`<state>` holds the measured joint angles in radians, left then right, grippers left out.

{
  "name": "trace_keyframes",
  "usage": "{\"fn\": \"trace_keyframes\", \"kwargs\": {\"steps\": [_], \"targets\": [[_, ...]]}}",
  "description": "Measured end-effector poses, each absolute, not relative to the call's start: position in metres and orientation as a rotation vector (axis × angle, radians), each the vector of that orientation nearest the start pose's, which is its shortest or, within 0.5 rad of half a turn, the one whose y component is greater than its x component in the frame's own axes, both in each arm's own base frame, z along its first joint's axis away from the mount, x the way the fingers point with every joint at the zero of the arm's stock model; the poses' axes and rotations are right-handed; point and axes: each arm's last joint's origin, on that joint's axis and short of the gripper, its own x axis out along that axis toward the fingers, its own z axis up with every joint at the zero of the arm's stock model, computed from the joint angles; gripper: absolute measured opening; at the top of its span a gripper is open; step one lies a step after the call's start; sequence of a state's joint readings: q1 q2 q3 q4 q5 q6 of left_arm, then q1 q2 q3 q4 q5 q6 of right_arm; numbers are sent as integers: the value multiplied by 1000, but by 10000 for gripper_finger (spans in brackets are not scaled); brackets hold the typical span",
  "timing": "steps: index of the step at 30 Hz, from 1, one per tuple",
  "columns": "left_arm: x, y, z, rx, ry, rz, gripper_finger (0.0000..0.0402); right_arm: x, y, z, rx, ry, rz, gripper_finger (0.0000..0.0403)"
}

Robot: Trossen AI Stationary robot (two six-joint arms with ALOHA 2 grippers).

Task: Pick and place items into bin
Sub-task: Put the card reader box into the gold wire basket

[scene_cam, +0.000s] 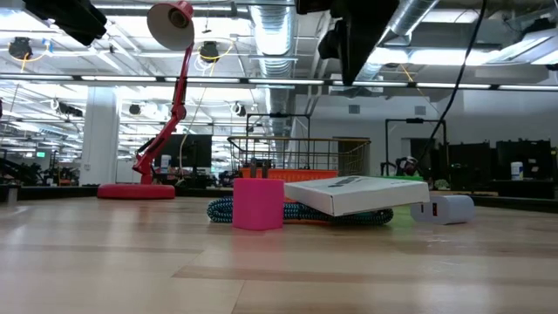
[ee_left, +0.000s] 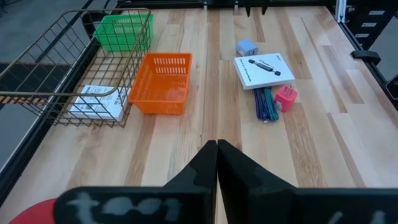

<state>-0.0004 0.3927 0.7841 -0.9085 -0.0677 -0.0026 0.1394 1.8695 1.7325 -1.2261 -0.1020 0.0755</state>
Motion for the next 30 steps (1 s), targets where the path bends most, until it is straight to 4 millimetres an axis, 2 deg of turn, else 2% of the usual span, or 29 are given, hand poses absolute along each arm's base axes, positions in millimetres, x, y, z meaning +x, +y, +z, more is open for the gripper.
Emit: {"fn": "trace_keyframes", "kwargs": {"steps": [6, 12, 17, 23, 27, 30], "targets": [[64, 2, 306, 12, 516, 67, 0, 361, 55, 286, 27, 1408, 155, 113], [64, 2, 306, 18, 517, 66, 0, 338, 45, 295, 26, 1567, 133, 113], [64, 2, 306, 15, 517, 67, 0, 310, 26, 330, 88, 1511, 77, 113], [64, 2, 306, 12, 517, 68, 0, 273, 0, 374, 221, 1332, -43, 113], [64, 2, 306, 18, 517, 66, 0, 253, -10, 391, 296, 1257, -109, 113], [64, 2, 306, 15, 517, 66, 0, 245, -11, 397, 278, 1234, -137, 113]]}}
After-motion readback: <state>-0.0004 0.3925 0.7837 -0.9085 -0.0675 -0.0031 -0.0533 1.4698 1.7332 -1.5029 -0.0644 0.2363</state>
